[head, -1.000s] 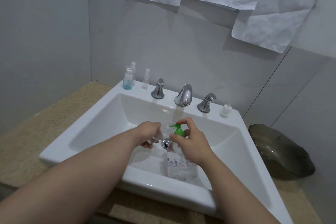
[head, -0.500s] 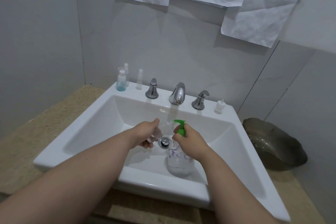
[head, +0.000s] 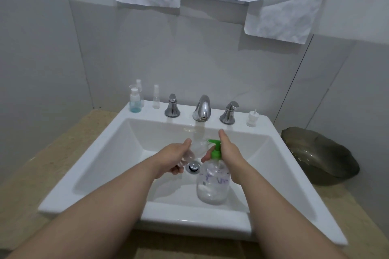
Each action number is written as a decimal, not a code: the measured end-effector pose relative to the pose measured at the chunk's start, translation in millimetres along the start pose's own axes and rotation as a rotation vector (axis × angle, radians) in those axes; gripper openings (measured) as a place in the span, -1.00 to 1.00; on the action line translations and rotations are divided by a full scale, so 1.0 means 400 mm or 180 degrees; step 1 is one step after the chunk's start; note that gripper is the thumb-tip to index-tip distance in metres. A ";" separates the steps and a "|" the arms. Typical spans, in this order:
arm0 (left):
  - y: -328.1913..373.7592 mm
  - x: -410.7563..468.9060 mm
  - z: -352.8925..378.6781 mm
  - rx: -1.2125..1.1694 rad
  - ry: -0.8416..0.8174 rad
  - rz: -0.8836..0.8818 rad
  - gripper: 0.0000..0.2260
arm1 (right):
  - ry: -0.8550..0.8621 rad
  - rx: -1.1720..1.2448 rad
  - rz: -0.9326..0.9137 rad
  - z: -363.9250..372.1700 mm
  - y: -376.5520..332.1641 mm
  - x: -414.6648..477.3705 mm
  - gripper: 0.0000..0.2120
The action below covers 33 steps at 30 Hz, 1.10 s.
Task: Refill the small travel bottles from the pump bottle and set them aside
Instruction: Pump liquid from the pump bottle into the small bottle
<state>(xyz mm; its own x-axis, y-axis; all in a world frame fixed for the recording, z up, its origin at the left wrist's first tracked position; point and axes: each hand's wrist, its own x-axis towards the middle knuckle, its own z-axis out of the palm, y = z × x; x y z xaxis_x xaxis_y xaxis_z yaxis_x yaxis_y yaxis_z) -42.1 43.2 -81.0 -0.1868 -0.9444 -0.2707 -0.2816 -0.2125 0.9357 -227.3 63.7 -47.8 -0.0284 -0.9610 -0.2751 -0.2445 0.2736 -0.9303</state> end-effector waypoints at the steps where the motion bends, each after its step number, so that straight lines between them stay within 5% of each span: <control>1: 0.000 0.002 0.000 0.0031 0.0027 0.0037 -0.51 | 0.0035 -0.0102 -0.0012 0.002 0.001 0.004 -0.25; 9: 0.001 0.001 0.002 0.0112 0.0172 0.0113 -0.50 | 0.0084 -0.0206 0.0050 0.015 0.007 0.032 -0.60; 20: -0.004 -0.002 0.000 0.0158 0.0165 -0.0030 -0.51 | 0.0142 -0.0314 -0.0007 0.008 0.032 0.051 -0.76; 25: -0.001 -0.001 0.001 -0.0028 0.0171 -0.0136 -0.51 | 0.0182 -0.0180 -0.0047 0.016 0.034 0.044 -0.46; 29: 0.010 -0.015 0.000 -0.0249 0.0206 -0.0314 -0.53 | 0.0172 -0.0066 0.0004 0.008 0.022 0.026 0.00; 31: 0.010 -0.023 -0.006 -0.0290 0.0214 -0.0418 -0.54 | 0.0298 -0.0030 -0.0142 0.005 0.017 0.014 0.00; 33: 0.009 -0.028 -0.014 -0.0358 0.0219 -0.0492 -0.56 | 0.0647 -0.0021 -0.0522 -0.003 0.007 -0.005 -0.25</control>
<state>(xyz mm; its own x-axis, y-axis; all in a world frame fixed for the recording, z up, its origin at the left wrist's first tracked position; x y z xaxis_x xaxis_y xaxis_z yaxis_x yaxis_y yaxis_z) -35.8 51.7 -73.2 -0.0837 -0.9124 -0.4007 -0.1944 -0.3795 0.9046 -229.0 66.3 -49.8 -0.1820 -0.9811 -0.0655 -0.2682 0.1136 -0.9566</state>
